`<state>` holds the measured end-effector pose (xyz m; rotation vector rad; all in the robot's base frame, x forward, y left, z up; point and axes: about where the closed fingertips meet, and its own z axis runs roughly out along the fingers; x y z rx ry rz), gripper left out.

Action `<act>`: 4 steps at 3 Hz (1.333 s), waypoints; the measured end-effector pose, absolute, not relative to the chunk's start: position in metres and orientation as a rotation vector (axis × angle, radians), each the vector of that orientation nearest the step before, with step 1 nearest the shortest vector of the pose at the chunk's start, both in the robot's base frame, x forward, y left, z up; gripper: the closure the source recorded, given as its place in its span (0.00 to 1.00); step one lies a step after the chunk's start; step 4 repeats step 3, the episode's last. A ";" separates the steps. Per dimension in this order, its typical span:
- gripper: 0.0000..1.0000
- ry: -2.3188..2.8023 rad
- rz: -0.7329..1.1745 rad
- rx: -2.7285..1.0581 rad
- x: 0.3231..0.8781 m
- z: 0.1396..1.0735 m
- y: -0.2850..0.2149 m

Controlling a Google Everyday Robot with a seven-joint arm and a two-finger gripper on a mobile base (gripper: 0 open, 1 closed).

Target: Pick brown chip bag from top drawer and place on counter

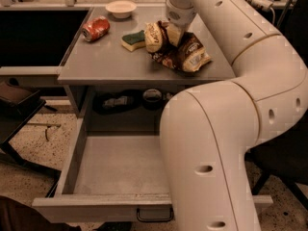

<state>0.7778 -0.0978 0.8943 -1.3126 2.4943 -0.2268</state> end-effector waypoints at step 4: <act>0.00 2.494 -0.227 -1.313 0.778 0.894 -0.098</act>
Offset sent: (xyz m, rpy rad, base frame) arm 0.0000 0.0000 0.0000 0.0000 0.0000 0.0000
